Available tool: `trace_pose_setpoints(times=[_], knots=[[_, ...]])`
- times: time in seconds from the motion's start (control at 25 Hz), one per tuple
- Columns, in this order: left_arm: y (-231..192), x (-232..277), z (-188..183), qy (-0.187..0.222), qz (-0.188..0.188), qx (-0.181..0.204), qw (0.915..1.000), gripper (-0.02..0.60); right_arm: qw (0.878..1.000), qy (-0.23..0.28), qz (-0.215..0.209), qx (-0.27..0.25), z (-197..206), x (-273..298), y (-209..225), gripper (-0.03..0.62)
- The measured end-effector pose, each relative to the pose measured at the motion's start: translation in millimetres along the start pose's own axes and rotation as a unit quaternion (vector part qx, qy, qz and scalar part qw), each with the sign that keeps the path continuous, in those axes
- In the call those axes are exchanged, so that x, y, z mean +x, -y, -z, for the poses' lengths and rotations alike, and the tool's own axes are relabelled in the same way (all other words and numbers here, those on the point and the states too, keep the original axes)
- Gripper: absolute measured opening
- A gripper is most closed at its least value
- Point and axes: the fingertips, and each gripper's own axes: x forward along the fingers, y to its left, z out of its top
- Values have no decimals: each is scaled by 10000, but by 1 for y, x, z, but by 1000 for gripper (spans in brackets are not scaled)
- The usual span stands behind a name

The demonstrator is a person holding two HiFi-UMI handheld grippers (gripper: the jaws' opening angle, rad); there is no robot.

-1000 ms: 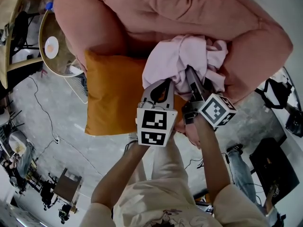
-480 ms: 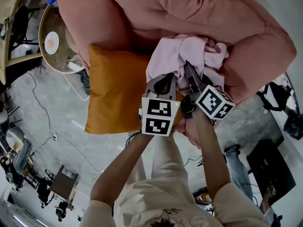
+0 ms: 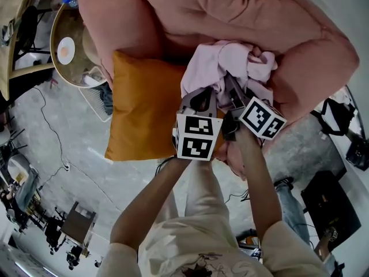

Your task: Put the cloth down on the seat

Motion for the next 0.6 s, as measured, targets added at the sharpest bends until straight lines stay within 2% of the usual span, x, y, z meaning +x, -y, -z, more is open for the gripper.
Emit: trace_pose_setpoints(times=[0.12, 0.32, 0.6], knots=[[6, -1, 1, 17, -5, 41, 10000, 3, 10000, 30, 9, 7, -3, -9, 3, 173], [11, -10, 0, 26, 2, 90, 10000, 3, 9990, -4, 386, -205, -4, -22, 0, 232], [16, -29, -4, 18, 83, 144, 9999, 3, 9958, 404, 810, -102, -18, -48, -11, 270]])
